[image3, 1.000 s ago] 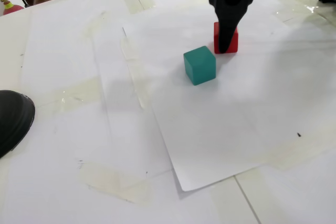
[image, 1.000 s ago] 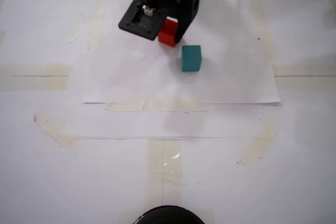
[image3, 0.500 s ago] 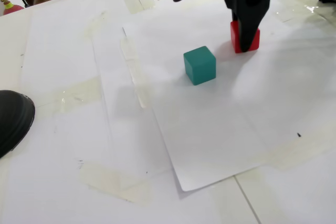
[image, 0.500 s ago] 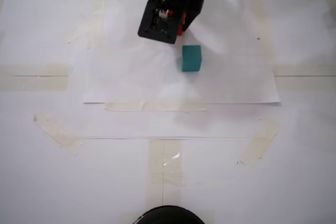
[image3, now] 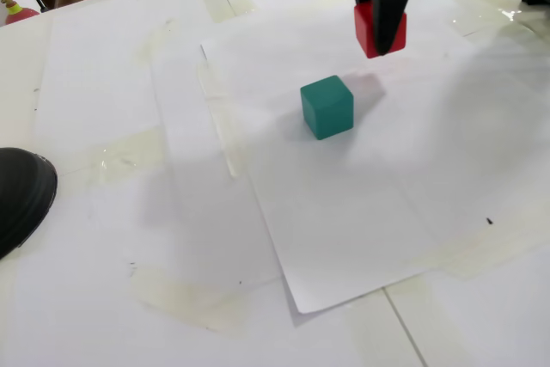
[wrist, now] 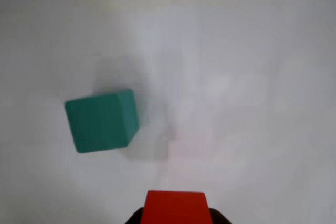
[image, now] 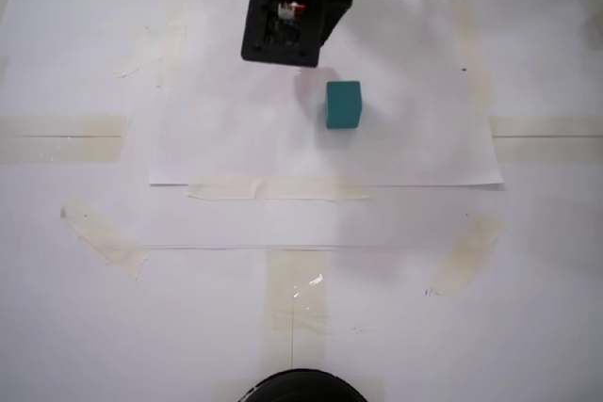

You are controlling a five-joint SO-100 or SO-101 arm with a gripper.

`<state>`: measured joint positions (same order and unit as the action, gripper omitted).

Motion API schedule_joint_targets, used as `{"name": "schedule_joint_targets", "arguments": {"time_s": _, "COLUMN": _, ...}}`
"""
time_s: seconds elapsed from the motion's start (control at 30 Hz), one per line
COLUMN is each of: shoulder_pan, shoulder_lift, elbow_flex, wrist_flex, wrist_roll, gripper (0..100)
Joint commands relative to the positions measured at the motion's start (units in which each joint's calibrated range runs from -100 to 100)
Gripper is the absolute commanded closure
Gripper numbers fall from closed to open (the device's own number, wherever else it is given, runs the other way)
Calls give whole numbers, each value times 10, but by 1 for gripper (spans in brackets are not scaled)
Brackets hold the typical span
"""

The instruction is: Put the red cube on the top of the blue cube.

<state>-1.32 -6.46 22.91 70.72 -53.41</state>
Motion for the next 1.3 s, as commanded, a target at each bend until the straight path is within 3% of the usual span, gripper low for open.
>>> {"name": "schedule_joint_targets", "arguments": {"time_s": 0.0, "shoulder_pan": 0, "shoulder_lift": -13, "elbow_flex": -104, "wrist_flex": 31, "wrist_roll": 9, "gripper": 87}}
{"name": "schedule_joint_targets", "arguments": {"time_s": 0.7, "shoulder_pan": -56, "shoulder_lift": 99, "elbow_flex": -303, "wrist_flex": 60, "wrist_roll": 21, "gripper": 87}}
{"name": "schedule_joint_targets", "arguments": {"time_s": 1.27, "shoulder_pan": -84, "shoulder_lift": 161, "elbow_flex": -310, "wrist_flex": 16, "wrist_roll": 9, "gripper": 87}}
